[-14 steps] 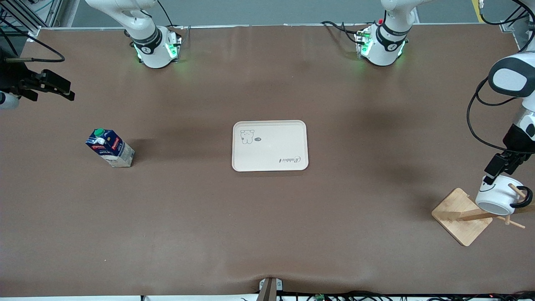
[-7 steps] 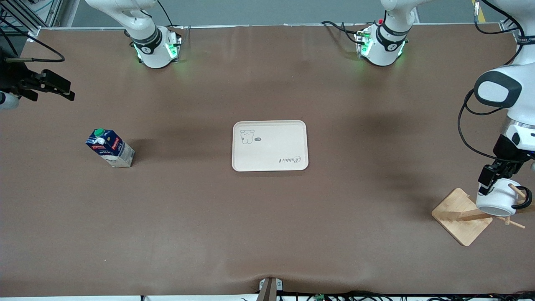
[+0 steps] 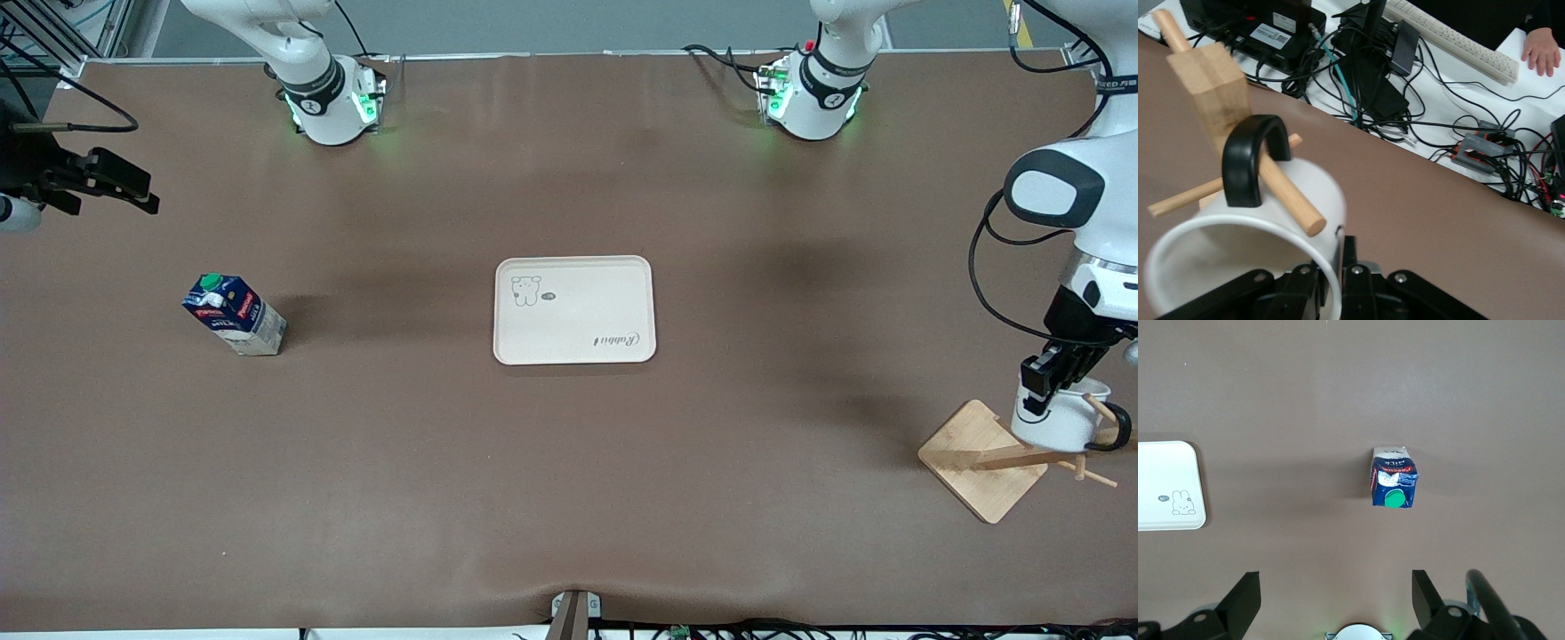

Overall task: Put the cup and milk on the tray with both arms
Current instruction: 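Lower the left gripper onto the mug rim and grasp it, then lift the mug off the stand and carry it to the tray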

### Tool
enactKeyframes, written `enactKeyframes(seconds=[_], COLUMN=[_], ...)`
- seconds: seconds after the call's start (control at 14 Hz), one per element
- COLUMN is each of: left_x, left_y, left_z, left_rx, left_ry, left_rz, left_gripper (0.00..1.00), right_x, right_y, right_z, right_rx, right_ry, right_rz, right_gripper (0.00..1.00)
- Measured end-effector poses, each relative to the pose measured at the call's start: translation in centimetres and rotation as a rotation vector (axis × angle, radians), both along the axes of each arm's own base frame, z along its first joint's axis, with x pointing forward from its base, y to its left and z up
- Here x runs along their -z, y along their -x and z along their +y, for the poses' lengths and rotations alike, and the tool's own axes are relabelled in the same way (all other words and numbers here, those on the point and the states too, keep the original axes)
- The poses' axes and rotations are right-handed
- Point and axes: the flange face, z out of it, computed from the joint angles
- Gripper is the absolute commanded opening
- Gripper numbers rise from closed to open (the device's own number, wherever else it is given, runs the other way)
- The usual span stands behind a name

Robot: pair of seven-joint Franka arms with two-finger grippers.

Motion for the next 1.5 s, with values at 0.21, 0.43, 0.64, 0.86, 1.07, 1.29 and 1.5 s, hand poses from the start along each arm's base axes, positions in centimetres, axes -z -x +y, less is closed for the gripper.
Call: enactKeyframes(seconds=[0.21, 0.43, 0.64, 0.86, 1.07, 1.29, 1.5], left_x=[-1.0, -1.7, -3.3, -5.0, -5.9, -5.6, -4.9], left_y=[0.0, 0.4, 0.9, 2.1, 3.3, 4.3, 5.6], left_z=[-0.9, -1.8, -4.7, -7.6, -10.4, -15.2, -21.7], left_rx=[0.014, 0.034, 0.087, 0.123, 0.134, 0.116, 0.071], left_ry=[-0.003, 0.002, 0.023, 0.058, 0.094, 0.154, 0.214], left_rz=[-0.014, 0.006, 0.058, 0.153, 0.248, 0.359, 0.446], left_gripper=[0.00, 0.00, 0.00, 0.00, 0.00, 0.00, 0.00], right_x=[0.0, 0.0, 0.0, 0.0, 0.2, 0.7, 1.2], right_y=[0.0, 0.0, 0.0, 0.0, -0.1, -0.4, -0.6], right_z=[-0.1, -0.3, -0.5, -0.5, -0.6, -0.9, -1.2], right_rx=[0.002, 0.006, 0.009, 0.009, 0.012, 0.017, 0.021], right_ry=[0.000, 0.000, 0.000, 0.000, 0.000, 0.000, 0.000], right_rz=[0.000, -0.001, 0.000, 0.002, 0.005, 0.015, 0.024], right_gripper=[1.00, 1.00, 1.00, 1.00, 1.00, 1.00, 1.00])
